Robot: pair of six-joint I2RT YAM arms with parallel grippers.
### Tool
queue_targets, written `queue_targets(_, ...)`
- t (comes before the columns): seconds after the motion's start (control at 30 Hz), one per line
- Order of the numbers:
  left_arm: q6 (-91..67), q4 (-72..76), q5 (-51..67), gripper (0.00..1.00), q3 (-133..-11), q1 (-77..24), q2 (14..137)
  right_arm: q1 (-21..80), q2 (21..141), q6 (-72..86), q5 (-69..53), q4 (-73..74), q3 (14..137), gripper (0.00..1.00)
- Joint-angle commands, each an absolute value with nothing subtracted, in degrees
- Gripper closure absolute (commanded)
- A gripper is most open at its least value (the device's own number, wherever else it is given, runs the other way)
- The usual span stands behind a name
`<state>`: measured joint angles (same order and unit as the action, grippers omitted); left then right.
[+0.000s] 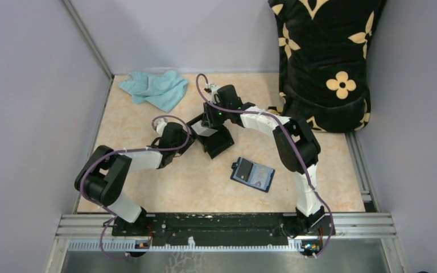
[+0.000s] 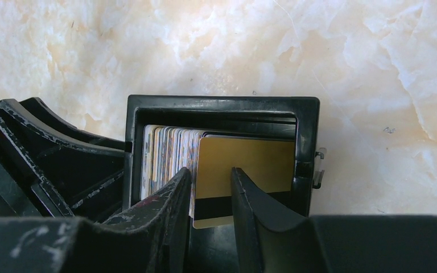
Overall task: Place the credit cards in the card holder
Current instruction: Pick up the credit card from the storage box.
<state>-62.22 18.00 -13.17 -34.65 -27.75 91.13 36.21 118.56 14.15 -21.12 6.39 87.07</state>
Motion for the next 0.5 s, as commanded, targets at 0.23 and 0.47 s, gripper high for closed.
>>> queue_targets(0.23, -60.0, 11.6, -12.1, 0.49, -35.8, -29.0, 94.7, 38.7, 116.3, 15.1, -23.6, 7.4, 88.3, 0.71)
queue_targets(0.47, -59.9, 11.6, -12.0, 0.49, -35.9, -29.1, 95.1, 39.5, 115.8, 15.4, -23.6, 7.5, 88.7, 0.72)
